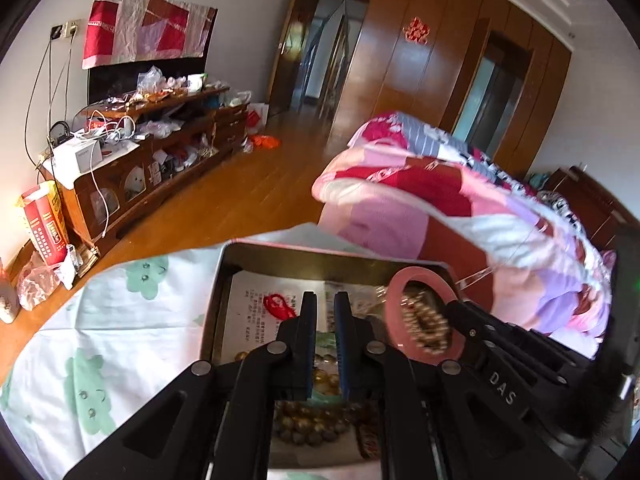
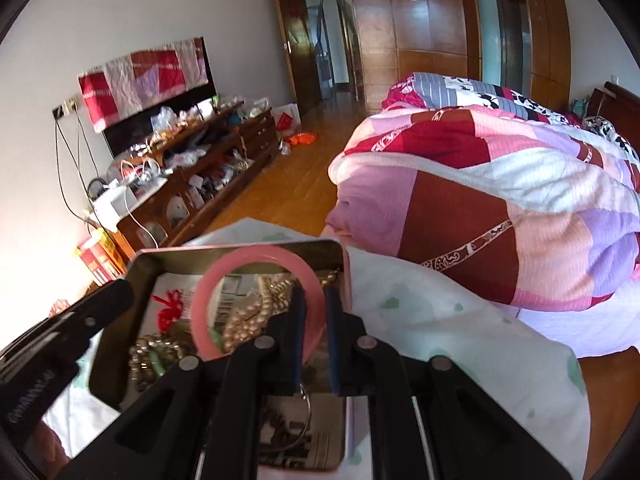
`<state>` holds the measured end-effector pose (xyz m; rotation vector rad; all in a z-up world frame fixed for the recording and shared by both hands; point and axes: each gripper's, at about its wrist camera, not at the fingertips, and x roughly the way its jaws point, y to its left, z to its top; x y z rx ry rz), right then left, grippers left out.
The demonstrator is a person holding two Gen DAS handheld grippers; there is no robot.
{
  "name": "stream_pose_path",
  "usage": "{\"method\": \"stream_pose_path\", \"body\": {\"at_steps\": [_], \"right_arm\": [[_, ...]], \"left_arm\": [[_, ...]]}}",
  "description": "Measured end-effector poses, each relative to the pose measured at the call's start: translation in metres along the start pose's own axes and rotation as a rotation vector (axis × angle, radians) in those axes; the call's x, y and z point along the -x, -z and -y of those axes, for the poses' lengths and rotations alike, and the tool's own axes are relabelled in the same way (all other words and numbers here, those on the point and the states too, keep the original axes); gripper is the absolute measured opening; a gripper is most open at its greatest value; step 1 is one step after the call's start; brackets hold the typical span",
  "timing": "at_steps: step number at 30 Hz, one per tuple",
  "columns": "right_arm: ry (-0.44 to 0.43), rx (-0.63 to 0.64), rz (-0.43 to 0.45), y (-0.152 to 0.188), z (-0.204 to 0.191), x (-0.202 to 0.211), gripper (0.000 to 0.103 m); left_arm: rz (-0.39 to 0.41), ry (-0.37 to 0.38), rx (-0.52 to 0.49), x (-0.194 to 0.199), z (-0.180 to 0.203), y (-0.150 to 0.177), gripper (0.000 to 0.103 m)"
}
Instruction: Organize jewelry
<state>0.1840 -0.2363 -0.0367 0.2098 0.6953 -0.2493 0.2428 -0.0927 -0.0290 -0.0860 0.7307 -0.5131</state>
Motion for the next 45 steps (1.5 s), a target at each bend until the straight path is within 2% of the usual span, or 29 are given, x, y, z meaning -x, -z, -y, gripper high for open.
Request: {"method": "stream_pose_path", "body": {"at_steps": [3, 6, 10, 11, 12, 13, 14, 15, 16, 17, 21, 25, 28, 36, 41, 45], "right_arm": [[0.011, 0.030, -0.008, 0.004, -0.004, -0.008, 0.012], [0.019, 0.050, -0.005, 0.010, -0.006, -0.012, 0.012], [0.033, 0.094, 0.042, 0.015, -0.011, -0.013, 0.014], [0.022, 0.098, 0.042, 0.015, -0.012, -0.013, 0.016], [-0.001, 0.094, 0.044, 0.015, -0.010, -0.012, 0.022], [-0.018, 0.090, 0.050, 0.014, -0.009, -0.012, 0.033], [-0.036, 0.089, 0.062, 0.014, -0.009, -0.009, 0.037], [-0.059, 0.087, 0.073, 0.015, -0.007, -0.006, 0.040], [-0.054, 0.078, 0.086, 0.015, -0.007, -0.004, 0.047], [-0.048, 0.058, 0.104, 0.016, -0.004, 0.000, 0.047], [-0.131, -0.015, 0.126, 0.018, 0.005, 0.015, 0.053], [-0.106, -0.056, 0.190, 0.023, 0.011, 0.039, 0.076], [-0.117, -0.105, 0.227, 0.025, 0.018, 0.057, 0.085], [-0.065, -0.100, 0.159, 0.044, 0.016, 0.084, 0.086], [-0.078, -0.117, 0.150, 0.058, 0.016, 0.115, 0.086], [-0.081, -0.108, 0.182, 0.069, 0.015, 0.146, 0.088]], "left_arm": [[-0.019, -0.029, -0.022, -0.009, 0.002, 0.002, 0.008], [-0.037, -0.094, -0.057, -0.018, 0.003, 0.007, 0.008], [-0.060, -0.159, -0.086, -0.027, 0.004, 0.011, 0.010], [-0.057, -0.172, -0.096, -0.028, 0.005, 0.011, 0.021], [-0.057, -0.189, -0.108, -0.029, 0.006, 0.011, 0.028], [-0.058, -0.210, -0.119, -0.029, 0.008, 0.010, 0.048], [-0.054, -0.247, -0.114, -0.027, 0.008, 0.010, 0.055], [-0.040, -0.240, -0.109, -0.023, 0.008, 0.010, 0.057], [-0.048, -0.223, -0.097, -0.022, 0.007, 0.009, 0.060], [-0.057, -0.214, -0.088, -0.021, 0.007, 0.009, 0.063], [-0.050, -0.250, -0.122, -0.015, 0.014, 0.009, 0.068], [-0.022, -0.266, -0.137, 0.001, 0.018, 0.009, 0.072], [-0.007, -0.275, -0.135, 0.016, 0.021, 0.011, 0.074], [-0.003, -0.344, -0.123, 0.066, 0.028, 0.039, 0.075], [0.046, -0.379, -0.125, 0.113, 0.038, 0.058, 0.075], [0.104, -0.392, -0.123, 0.151, 0.043, 0.068, 0.076]]}}
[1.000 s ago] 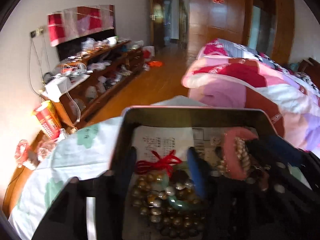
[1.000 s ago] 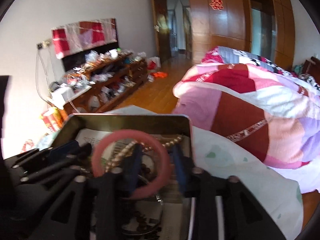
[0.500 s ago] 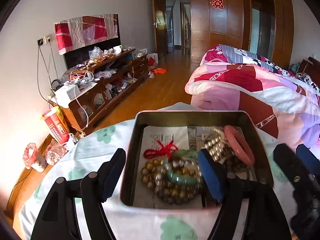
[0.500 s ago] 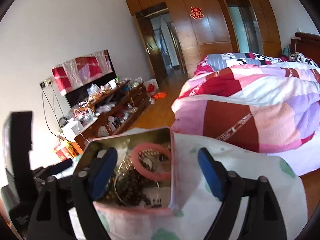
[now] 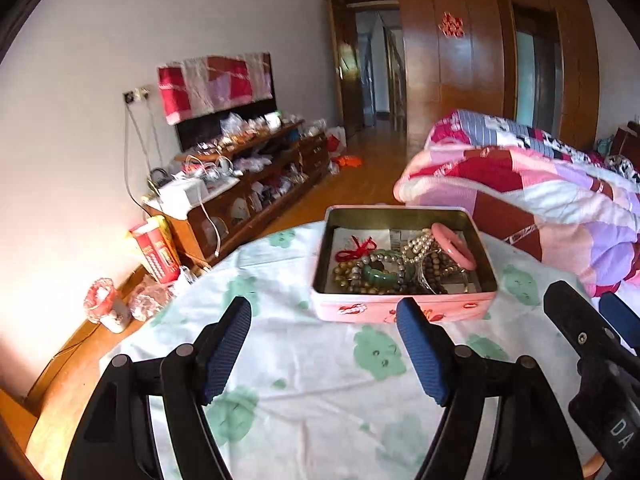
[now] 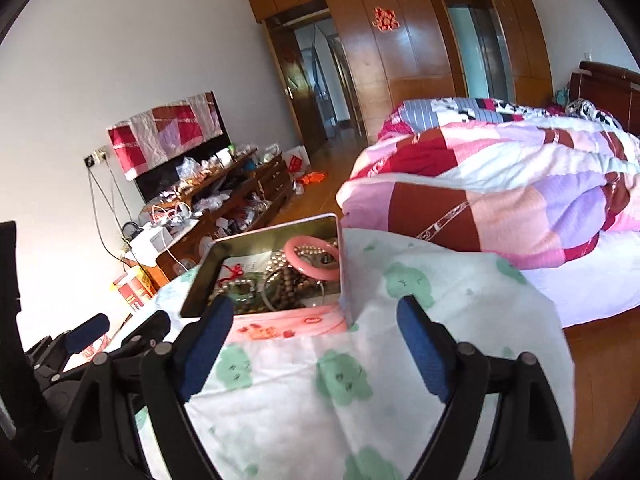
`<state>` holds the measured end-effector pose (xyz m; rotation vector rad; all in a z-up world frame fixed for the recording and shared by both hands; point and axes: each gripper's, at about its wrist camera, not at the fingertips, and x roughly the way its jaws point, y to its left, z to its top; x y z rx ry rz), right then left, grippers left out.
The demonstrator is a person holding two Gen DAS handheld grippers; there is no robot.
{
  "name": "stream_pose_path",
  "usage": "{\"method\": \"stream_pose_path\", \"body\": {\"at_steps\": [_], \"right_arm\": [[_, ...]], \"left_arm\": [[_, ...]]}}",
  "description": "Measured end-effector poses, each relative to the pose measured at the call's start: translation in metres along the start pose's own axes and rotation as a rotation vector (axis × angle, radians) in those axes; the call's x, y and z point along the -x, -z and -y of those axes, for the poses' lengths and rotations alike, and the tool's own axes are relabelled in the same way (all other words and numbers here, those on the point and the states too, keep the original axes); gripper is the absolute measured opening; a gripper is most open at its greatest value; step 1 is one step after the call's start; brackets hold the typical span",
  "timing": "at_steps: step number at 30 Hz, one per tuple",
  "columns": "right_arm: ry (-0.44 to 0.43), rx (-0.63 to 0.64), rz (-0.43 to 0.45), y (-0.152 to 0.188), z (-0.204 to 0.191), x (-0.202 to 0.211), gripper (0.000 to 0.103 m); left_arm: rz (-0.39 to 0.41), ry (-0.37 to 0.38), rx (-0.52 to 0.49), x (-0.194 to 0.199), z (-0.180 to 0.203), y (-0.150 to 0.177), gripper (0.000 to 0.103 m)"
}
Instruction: Organize jewelry
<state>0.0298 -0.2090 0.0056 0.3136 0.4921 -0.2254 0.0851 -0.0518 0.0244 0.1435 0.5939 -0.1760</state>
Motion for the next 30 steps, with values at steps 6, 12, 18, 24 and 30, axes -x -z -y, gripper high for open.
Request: {"method": "stream_pose_path", "body": {"at_steps": [6, 12, 18, 24, 30], "right_arm": [[0.036, 0.059, 0.101, 0.005, -0.010, 0.048, 0.091], [0.048, 0.072, 0.223, -0.004, -0.018, 0.088, 0.098], [0.055, 0.107, 0.304, -0.012, -0.027, 0.107, 0.101], [0.041, 0.103, 0.338, -0.013, -0.028, 0.120, 0.101], [0.043, 0.110, 0.360, -0.016, -0.030, 0.125, 0.101]], "left_arm": [[0.078, -0.019, 0.013, 0.042, -0.011, 0.001, 0.077], [0.200, -0.047, 0.016, 0.082, -0.016, -0.003, 0.089], [0.266, -0.057, -0.018, 0.100, -0.013, -0.005, 0.090], [0.300, -0.041, -0.003, 0.117, -0.012, -0.005, 0.091], [0.304, -0.035, 0.016, 0.122, -0.015, -0.004, 0.091]]}}
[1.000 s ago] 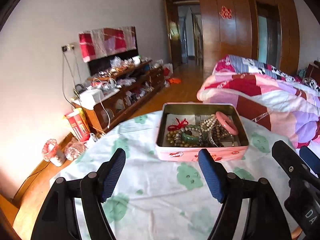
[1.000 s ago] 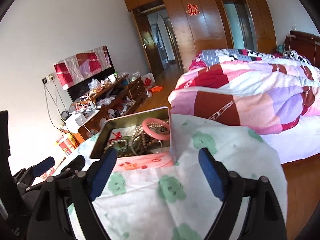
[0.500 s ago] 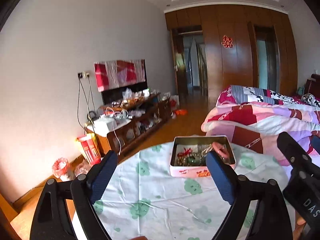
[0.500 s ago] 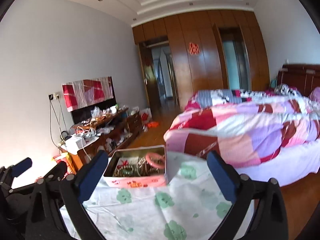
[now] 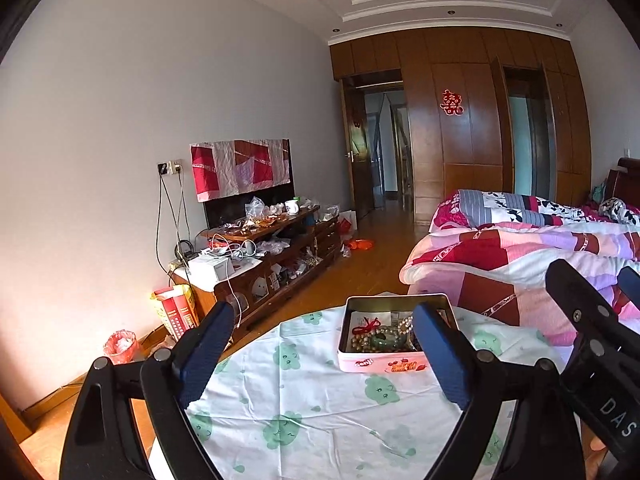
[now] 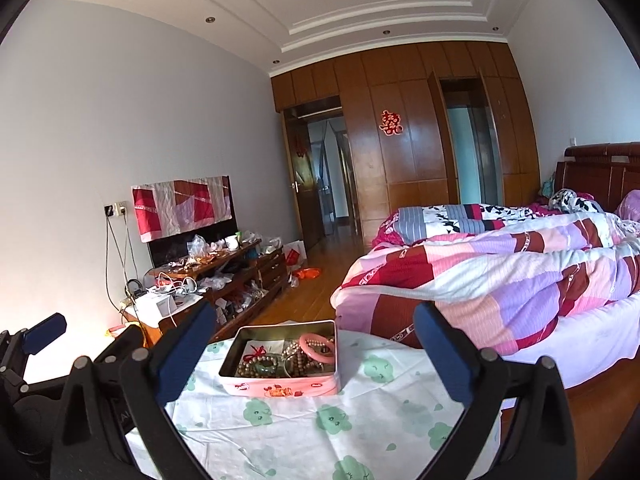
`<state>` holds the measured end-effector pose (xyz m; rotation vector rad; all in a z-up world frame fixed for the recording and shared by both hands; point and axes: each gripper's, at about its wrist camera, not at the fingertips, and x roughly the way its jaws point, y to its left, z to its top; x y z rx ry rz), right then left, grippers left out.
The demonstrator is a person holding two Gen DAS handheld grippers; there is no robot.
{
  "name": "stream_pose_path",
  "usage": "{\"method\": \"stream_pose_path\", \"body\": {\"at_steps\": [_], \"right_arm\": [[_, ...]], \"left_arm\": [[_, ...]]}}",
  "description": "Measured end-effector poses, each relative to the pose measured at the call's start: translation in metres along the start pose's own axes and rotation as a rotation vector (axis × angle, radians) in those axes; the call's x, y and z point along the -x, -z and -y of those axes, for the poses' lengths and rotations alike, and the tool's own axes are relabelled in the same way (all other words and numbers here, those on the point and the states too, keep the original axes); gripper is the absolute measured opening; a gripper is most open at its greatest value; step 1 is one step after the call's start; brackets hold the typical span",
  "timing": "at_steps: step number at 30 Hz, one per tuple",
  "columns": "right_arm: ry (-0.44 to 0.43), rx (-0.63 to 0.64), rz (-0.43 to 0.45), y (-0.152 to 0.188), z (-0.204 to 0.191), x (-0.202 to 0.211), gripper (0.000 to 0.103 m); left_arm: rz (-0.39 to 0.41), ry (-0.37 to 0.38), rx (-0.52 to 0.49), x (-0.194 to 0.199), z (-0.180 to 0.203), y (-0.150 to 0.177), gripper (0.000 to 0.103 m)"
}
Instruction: Organize jewelry
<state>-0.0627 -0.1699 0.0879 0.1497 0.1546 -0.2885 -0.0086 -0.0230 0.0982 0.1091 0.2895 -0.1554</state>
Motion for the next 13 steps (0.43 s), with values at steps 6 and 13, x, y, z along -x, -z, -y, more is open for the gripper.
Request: {"method": "stream_pose_path", "body": {"at_steps": [6, 13], "right_arm": [[0.028, -0.004, 0.004, -0.001, 0.000, 0.001, 0.101], [0.040, -0.014, -0.032, 0.002, 0.003, -0.006, 0.102]], "left_arm": [[0.001, -0.010, 0.032, -0.002, -0.008, 0.002, 0.091], [-0.023, -0.010, 0.035, -0.007, -0.010, 0.003, 0.091]]}}
